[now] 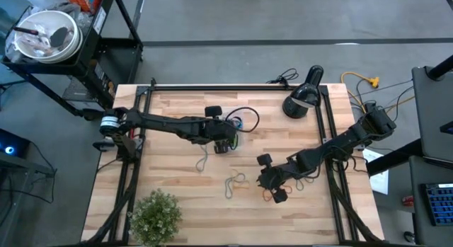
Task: Pick and place rubber bands into bin
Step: Put the blue rubber band into the transparent bin, then put the yellow rubber band into the transparent bin
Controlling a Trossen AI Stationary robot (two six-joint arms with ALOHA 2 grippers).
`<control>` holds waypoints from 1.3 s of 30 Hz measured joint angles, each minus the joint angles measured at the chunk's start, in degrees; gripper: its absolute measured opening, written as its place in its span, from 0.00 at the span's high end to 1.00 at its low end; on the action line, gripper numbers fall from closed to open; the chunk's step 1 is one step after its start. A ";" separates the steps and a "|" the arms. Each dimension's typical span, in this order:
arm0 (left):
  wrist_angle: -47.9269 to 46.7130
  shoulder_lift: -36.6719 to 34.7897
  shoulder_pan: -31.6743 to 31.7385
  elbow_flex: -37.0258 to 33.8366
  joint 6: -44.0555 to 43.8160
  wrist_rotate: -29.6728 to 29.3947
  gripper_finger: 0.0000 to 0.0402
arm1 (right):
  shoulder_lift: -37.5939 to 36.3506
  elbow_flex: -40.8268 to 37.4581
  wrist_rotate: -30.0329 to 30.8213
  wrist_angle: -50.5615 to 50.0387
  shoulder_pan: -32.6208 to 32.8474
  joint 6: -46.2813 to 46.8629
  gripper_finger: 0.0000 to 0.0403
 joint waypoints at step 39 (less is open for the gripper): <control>0.05 -3.02 -28.00 -0.80 -15.76 -15.80 0.71 | 11.16 0.40 0.42 11.64 -2.04 -1.36 0.82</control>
